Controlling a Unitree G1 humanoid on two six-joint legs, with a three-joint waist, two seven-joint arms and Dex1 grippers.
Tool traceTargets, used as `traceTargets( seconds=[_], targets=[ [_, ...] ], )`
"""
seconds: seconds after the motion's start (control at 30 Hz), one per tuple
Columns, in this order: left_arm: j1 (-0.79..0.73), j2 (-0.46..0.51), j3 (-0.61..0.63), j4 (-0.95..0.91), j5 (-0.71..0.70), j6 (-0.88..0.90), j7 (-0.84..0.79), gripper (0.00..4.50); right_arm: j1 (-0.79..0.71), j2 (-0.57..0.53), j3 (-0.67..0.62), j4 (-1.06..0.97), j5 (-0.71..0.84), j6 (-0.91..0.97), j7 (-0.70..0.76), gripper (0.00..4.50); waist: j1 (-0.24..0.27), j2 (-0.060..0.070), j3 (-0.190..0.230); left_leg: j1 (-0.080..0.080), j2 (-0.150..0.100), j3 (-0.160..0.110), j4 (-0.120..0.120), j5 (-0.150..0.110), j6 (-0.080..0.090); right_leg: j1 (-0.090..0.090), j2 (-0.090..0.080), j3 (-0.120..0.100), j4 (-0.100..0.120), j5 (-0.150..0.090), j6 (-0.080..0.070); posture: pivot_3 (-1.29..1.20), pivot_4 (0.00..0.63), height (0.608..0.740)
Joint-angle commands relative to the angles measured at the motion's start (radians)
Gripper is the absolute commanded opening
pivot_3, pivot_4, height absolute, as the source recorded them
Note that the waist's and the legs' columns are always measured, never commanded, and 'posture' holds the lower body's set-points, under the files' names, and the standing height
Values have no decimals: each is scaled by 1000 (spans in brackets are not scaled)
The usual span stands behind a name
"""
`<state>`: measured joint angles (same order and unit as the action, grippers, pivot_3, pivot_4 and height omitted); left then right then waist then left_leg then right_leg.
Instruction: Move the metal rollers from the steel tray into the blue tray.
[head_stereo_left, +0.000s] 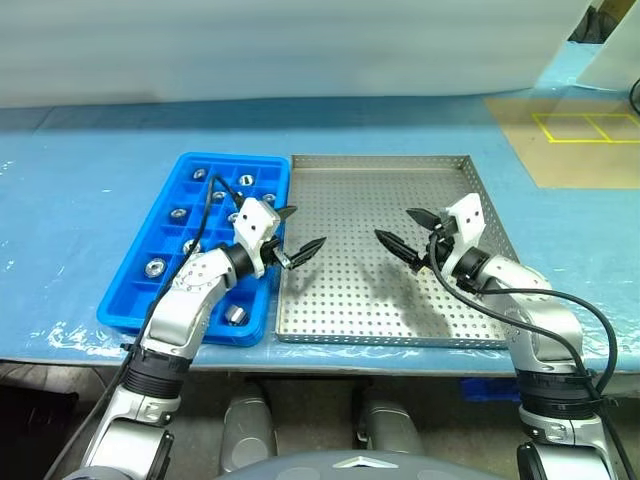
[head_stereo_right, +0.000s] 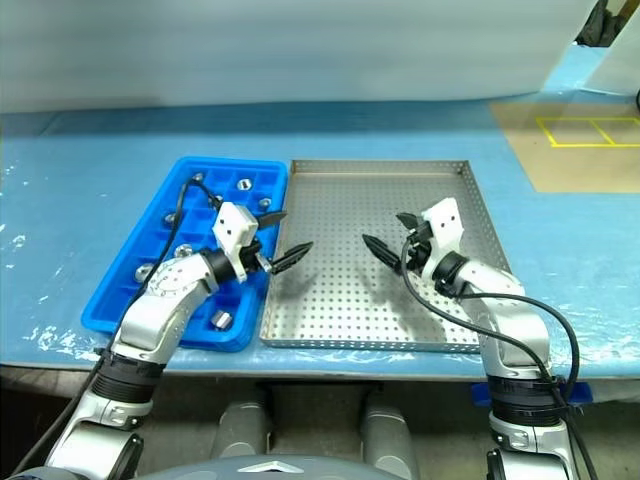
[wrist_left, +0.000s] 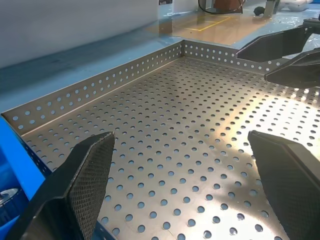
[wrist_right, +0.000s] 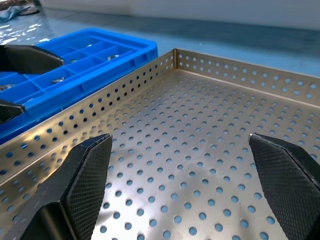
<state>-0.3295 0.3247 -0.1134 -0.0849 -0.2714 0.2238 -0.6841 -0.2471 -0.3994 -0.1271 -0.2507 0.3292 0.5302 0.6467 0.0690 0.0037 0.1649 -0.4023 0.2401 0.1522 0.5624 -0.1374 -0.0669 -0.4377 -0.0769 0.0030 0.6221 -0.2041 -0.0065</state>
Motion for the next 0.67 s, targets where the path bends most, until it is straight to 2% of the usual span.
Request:
traceTargets(
  seconds=[0.03,0.67],
  targets=[
    [-1,-6,20,-7,-15,-48,-15,4500,-26,-9,3,-6,24,-33,14,4444,1,0,0,0,0,0,0,0,0,0,0,0,0,0,0,-27,150,740],
    [25,10,8,-46,28,-48,14,4500,-80,-22,62,87,15,-99,44,4444,9,0,0,-1,0,0,-1,-1,1,0,-1,0,-2,0,-1,39,150,740]
  ],
)
